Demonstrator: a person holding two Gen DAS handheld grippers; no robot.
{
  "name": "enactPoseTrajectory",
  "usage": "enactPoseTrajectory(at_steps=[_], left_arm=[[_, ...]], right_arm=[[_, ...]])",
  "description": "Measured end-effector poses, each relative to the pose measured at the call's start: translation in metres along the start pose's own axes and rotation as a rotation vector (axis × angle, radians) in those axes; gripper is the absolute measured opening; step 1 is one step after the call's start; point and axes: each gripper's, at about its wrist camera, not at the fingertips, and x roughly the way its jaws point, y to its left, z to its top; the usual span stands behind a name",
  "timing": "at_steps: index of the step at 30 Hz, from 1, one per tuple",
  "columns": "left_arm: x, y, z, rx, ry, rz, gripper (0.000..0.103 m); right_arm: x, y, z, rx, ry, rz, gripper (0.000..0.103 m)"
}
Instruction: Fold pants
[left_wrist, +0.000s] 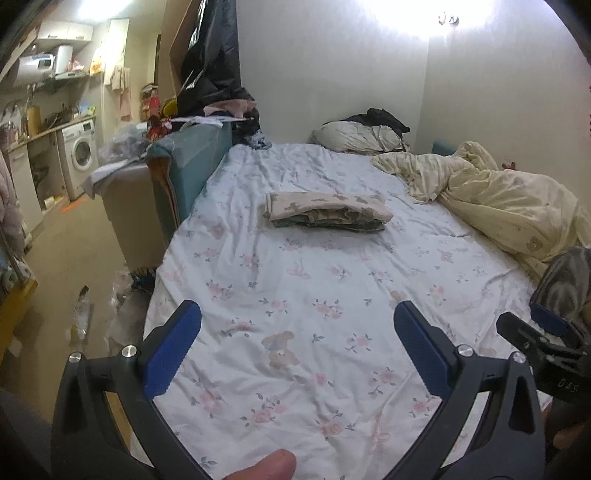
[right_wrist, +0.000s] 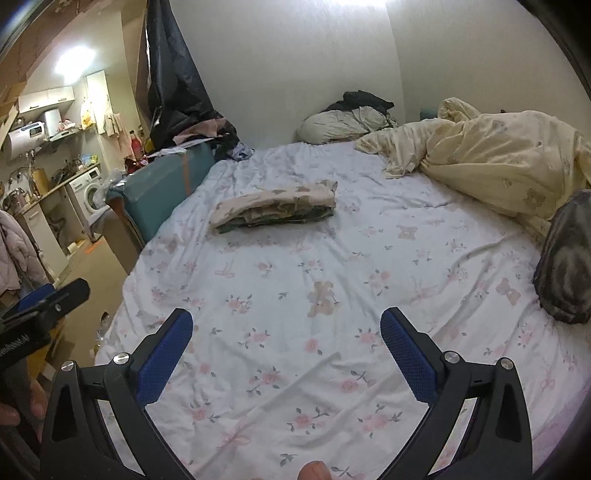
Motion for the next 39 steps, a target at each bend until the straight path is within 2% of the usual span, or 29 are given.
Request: enactPoseTrajectory(at_steps=[6,19,39], left_arm=[[0.007,0.003,-0.003,-0.001,0.027,0.008,0.103],[0.004,-0.005,-0.008,0.030,0.033,-0.008,0.103],[0.004,-0.008,-0.009,0.044,0.032,-0.014,0.103]], right_arm=[[-0.001,-0.004,0.000,0.016,-0.002,-0.002,0.103],[-0.004,0.007,-0.002,-0.041,-0.018,-0.012,0.103],[-0.007,0.005,-0.001,-0.019,-0.029,-0.018,0.103]])
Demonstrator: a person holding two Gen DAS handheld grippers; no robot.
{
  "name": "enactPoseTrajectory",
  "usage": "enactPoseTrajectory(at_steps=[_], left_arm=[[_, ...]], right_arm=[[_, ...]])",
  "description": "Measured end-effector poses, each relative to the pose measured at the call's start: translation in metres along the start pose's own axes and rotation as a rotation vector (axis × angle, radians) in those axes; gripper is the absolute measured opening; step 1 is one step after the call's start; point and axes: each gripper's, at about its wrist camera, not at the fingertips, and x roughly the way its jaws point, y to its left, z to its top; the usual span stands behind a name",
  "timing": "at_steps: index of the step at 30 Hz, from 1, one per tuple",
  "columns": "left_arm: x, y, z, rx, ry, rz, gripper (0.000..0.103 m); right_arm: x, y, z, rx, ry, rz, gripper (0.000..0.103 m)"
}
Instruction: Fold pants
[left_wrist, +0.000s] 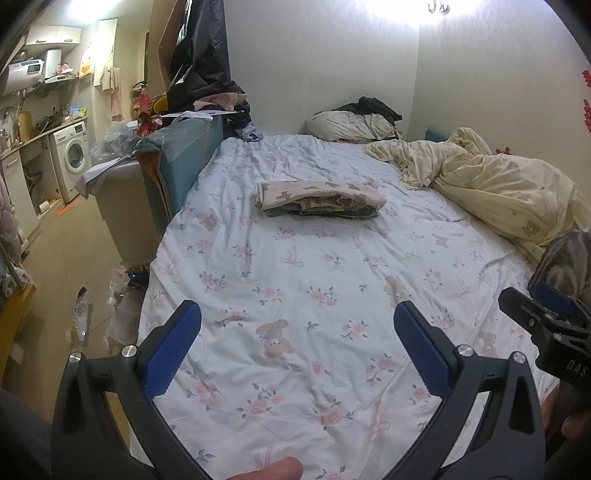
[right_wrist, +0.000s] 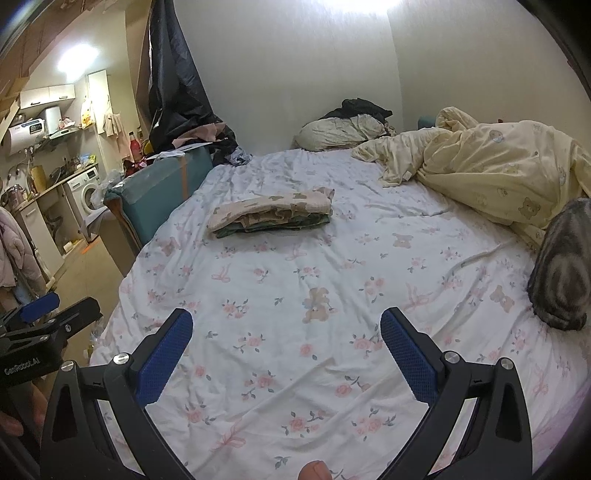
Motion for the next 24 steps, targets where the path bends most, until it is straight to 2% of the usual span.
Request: enactPoseTrajectory(at_steps=[24], left_arm=[[0.0000,0.0015,-0.0008,0.008,0.002,0.000,0.103]], right_arm=[[0.0002,-0.0006,-0.0009,0.020,0.020,0.002,0.103]])
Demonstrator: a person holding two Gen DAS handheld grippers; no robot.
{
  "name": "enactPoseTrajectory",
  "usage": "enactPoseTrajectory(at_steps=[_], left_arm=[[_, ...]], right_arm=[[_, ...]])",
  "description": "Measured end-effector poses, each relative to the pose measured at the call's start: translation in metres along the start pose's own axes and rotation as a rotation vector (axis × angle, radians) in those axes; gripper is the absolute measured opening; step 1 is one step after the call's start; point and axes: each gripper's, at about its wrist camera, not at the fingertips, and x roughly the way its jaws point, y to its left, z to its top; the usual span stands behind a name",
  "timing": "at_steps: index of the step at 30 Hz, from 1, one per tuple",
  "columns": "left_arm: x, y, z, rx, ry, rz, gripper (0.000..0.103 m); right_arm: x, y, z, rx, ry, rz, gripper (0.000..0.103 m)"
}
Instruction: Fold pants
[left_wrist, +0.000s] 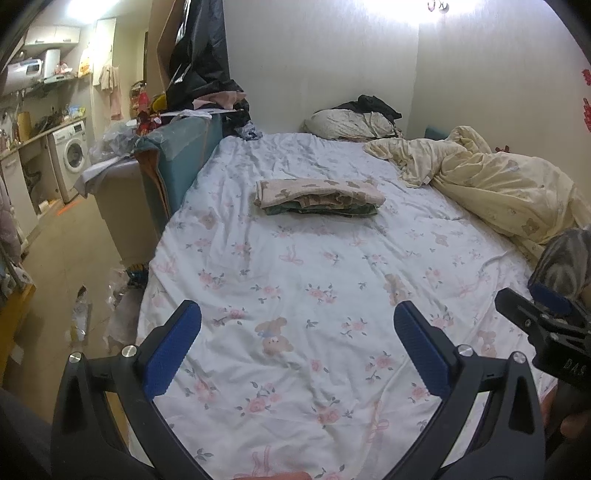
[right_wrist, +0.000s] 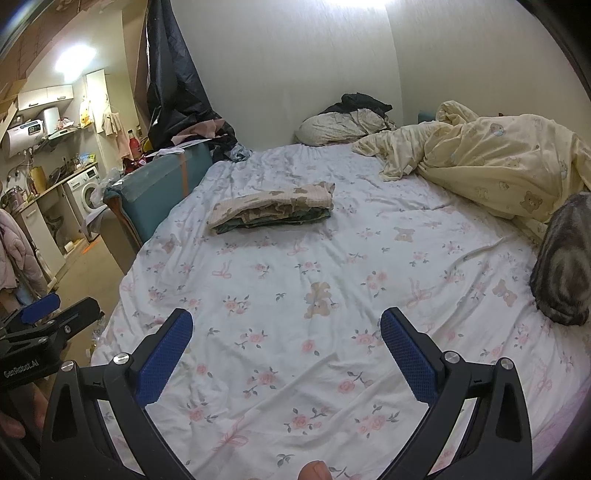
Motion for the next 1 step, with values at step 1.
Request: enactPoseTrajectory(at_steps=[1], left_arm=[[0.0001,0.0000,-0.0002,0.005,-0.001,-0.001,0.103]], right_arm=[[0.0011,-0.0001,-0.0004,0.001,0.001,0.001,0.103]])
